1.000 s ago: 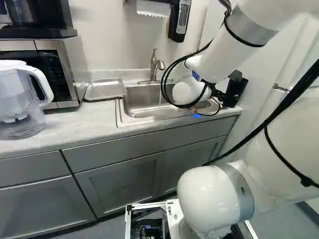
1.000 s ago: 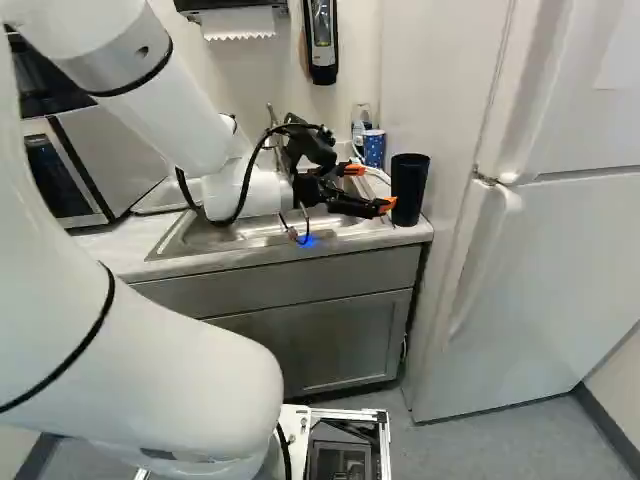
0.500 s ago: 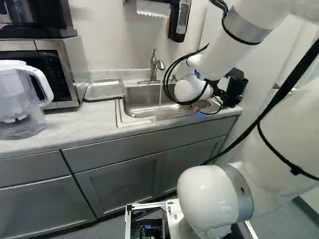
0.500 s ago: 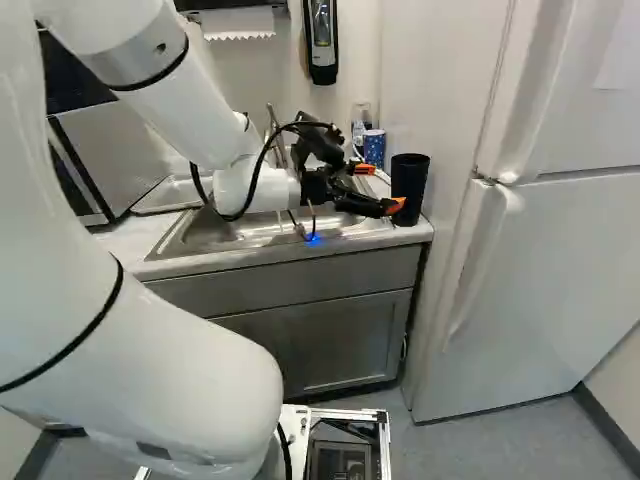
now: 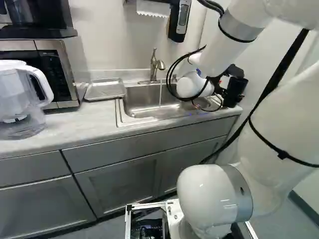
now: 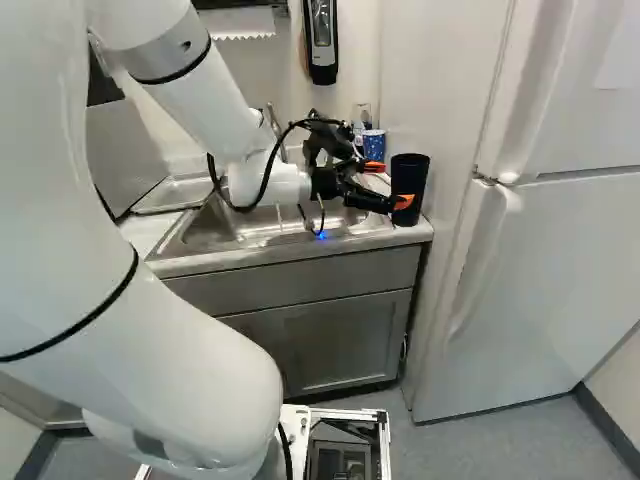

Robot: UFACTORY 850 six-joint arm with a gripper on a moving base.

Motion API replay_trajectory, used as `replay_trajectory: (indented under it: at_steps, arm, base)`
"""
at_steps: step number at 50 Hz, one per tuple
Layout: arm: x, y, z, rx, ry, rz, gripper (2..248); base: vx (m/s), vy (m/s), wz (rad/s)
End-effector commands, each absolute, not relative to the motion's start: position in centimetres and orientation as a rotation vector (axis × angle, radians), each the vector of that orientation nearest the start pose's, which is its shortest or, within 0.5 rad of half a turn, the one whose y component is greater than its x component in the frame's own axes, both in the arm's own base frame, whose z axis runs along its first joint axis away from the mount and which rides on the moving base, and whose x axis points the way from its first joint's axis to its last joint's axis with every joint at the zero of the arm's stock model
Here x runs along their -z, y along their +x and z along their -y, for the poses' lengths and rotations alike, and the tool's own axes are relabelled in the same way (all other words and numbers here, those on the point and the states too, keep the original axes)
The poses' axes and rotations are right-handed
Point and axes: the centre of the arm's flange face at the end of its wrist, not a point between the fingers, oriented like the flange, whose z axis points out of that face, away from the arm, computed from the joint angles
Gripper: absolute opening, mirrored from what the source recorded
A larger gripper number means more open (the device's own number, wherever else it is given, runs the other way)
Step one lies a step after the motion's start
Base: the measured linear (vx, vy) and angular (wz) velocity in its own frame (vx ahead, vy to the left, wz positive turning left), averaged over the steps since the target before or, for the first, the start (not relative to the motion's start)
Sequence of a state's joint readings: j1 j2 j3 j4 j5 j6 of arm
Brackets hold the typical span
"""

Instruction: Rinse the cup and place it in the tray

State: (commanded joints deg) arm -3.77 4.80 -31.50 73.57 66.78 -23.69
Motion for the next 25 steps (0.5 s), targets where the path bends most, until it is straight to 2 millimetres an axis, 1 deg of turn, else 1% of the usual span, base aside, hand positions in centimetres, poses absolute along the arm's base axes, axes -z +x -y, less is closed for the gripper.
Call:
replay_trajectory:
  at_steps: [10,25]
  arm:
    - [-48.4,38.6,11.5,-1.446,1.581,1.213,247]
    - [-48.4,39.7,13.2,-1.42,1.548,1.237,247]
  base:
    - [0.0,0.0,0.0]
    - [0.0,0.0,0.0]
